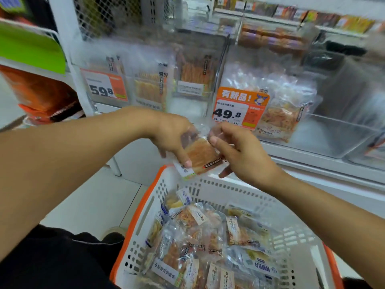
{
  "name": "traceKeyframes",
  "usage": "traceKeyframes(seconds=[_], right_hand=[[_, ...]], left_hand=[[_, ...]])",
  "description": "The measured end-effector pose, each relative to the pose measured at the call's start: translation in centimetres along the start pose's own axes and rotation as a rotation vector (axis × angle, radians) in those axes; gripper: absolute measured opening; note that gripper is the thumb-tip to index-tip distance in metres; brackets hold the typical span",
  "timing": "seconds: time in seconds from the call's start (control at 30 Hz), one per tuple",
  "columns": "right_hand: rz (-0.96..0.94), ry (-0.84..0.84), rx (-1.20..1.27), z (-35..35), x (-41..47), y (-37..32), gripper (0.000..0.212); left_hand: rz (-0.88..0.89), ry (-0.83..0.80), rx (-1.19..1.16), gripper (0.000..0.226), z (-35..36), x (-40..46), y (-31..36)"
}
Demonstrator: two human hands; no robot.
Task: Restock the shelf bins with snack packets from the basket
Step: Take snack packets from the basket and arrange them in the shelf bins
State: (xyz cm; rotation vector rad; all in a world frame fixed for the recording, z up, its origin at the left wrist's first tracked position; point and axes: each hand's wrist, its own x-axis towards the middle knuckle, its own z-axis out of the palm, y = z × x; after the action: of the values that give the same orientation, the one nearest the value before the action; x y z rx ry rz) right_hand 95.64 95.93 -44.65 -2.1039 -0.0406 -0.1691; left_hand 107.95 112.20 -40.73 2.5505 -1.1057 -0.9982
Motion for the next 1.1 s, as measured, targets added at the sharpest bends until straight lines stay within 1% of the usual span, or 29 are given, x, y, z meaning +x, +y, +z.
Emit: traceKeyframes(seconds=[0.03, 0.07, 0.1, 0.13, 0.2, 0.23, 0.27, 0.3, 0.33, 0.37, 0.47, 0.57, 0.63, 0.73, 0.83, 0.87, 0.97, 1.03, 1.1], right_hand=[[-0.029, 0.003, 0.026, -0.8, 0.4, -1.5, 0.001], [-0.058, -0.001, 0.018, -1.4, 1.0, -2.8, 0.008], [-0.101, -0.002, -0.055, -2.1, 1.7, -3.7, 0.018], [-0.164, 0.021, -0.177, -2.7, 2.6, -4.2, 0.022], [-0.304, 0.147, -0.395, -3.8, 4.5, -5.6, 0.015], [-0.375, 0.218, -0.460, -4.2, 5.3, -6.4, 0.012], [-0.440, 0.274, -0.502, -4.6, 6.3, -7.2, 0.010], [-0.484, 0.312, -0.541, -4.8, 7.2, -7.9, 0.011], [-0.504, 0.328, -0.588, -4.9, 8.4, -8.6, 0.012], [-0.512, 0.328, -0.642, -4.9, 9.6, -9.2, 0.013], [-0.522, 0.330, -0.818, -4.8, 12.9, -11.0, 0.015], [-0.416, 0.331, -1.079, -4.8, 14.9, -12.2, 0.014], [-0.327, 0.248, -1.207, -4.5, 16.1, -12.1, 0.010], [-0.147, 0.050, -1.251, -3.7, 18.4, -11.2, 0.015], [-0.034, -0.043, -1.280, -3.4, 20.3, -10.5, 0.012], [-0.019, -0.066, -1.271, -3.3, 20.9, -10.3, 0.012], [-0.019, -0.114, -1.221, -3.3, 22.4, -9.4, 0.039], [-0.033, -0.107, -1.204, -3.4, 22.9, -9.0, 0.044], [-0.031, -0.093, -1.198, -3.4, 23.0, -8.7, 0.042]], left_hand=[[0.048, 0.057, -0.134, 0.043, -0.5, -0.3, -0.3], [0.088, 0.129, -0.226, 0.029, -1.0, -0.6, -0.6], [0.110, 0.211, -0.295, 0.021, -1.6, -0.9, -0.8], [0.122, 0.307, -0.354, 0.019, -2.0, -1.0, -0.8], [0.134, 0.562, -0.475, 0.025, -2.8, -0.7, -0.7], [0.113, 0.730, -0.534, 0.033, -3.3, -0.5, -0.6], [0.061, 0.904, -0.566, 0.041, -3.7, -0.4, -0.4], [-0.004, 1.041, -0.580, 0.049, -4.2, -0.5, -0.2], [-0.060, 1.123, -0.591, 0.055, -4.6, -0.6, -0.1], [-0.101, 1.165, -0.605, 0.059, -4.8, -0.8, -0.2], [-0.165, 1.214, -0.655, 0.062, -5.1, -0.7, -0.9], [-0.176, 1.213, -0.700, 0.062, -5.3, -0.6, -1.8], [-0.174, 1.184, -0.684, 0.058, -5.2, -0.7, -2.3], [-0.169, 1.145, -0.658, 0.053, -5.0, -0.6, -2.8], [-0.157, 1.120, -0.644, 0.047, -4.9, -0.4, -2.9], [-0.151, 1.118, -0.640, 0.046, -4.9, -0.4, -2.9], [-0.135, 1.124, -0.618, 0.044, -4.9, -0.4, -2.9], [-0.131, 1.129, -0.606, 0.045, -4.9, -0.3, -3.0], [-0.143, 1.134, -0.600, 0.047, -4.9, -0.2, -3.1]])
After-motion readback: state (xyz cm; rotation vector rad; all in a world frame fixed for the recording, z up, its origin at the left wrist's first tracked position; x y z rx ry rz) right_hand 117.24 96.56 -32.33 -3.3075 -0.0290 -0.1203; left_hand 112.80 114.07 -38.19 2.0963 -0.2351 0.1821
